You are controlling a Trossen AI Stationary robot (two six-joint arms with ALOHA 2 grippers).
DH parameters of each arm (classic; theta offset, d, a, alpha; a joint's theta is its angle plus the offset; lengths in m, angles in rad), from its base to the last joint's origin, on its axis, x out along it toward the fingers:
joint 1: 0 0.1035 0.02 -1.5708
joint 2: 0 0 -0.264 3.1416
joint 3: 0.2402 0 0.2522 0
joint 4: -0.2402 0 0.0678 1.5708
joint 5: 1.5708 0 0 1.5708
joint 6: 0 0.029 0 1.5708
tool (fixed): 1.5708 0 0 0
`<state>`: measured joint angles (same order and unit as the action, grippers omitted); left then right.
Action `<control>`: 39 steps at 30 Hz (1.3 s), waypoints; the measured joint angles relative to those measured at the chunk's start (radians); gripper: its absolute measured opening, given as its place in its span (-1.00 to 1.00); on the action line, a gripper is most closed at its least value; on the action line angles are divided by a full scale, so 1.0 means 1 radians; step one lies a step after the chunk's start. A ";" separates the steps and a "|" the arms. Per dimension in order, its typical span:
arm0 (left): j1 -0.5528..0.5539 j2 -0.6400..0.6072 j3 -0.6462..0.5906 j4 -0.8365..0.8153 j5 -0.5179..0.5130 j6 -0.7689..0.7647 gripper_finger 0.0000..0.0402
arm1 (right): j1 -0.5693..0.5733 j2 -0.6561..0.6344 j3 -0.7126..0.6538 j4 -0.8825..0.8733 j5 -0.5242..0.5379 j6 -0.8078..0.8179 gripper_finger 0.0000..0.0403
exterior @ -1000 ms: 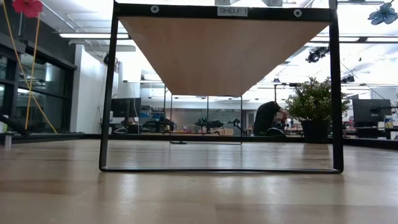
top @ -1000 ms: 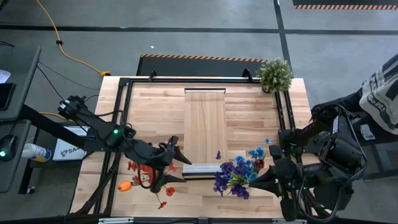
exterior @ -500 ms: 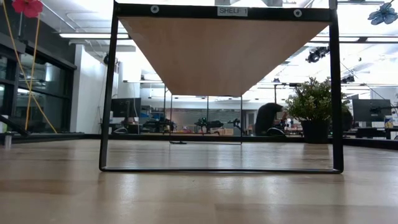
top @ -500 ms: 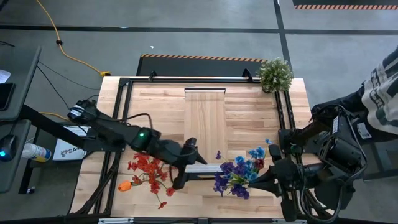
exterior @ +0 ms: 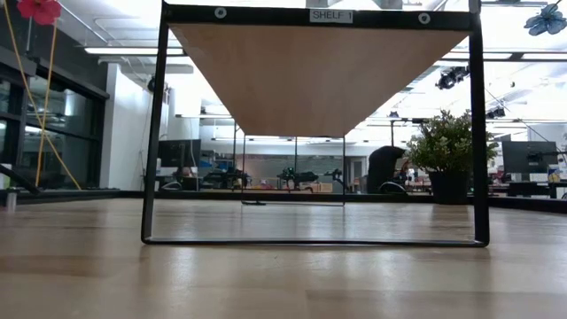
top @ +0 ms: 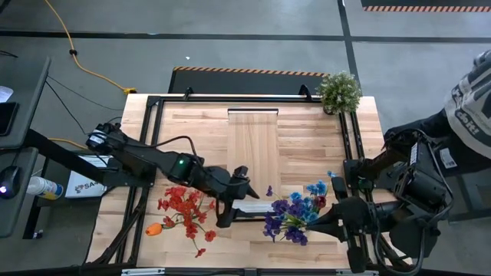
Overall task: Pick and place flowers into a vace then onto a shelf
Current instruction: Put the violet flowers into the right transparent vase
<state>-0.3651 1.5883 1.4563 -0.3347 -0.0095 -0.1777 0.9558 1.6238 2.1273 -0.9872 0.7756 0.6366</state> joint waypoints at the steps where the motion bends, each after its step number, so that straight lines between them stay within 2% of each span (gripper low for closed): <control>1: 0.006 0.000 0.000 0.003 0.000 0.009 0.59 | 0.000 0.000 0.000 0.006 0.001 -0.014 -1.00; 6: 0.027 0.028 -0.001 0.026 0.010 0.057 0.60 | 0.000 0.000 0.000 0.032 0.005 -0.052 -1.00; 20: 0.092 0.113 0.031 0.158 0.206 0.084 0.60 | 0.000 0.000 0.000 0.050 0.018 -0.053 -1.00; 26: 0.090 0.117 0.066 0.160 0.236 0.110 0.60 | 0.000 0.000 0.000 0.050 0.030 -0.054 -1.00; 39: 0.091 0.117 0.067 0.198 0.236 0.121 0.60 | 0.000 0.000 0.000 0.051 0.042 -0.054 -1.00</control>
<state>-0.2741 1.7054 1.5234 -0.1366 0.2264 -0.0566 0.9554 1.6241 2.1273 -0.9367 0.8177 0.5831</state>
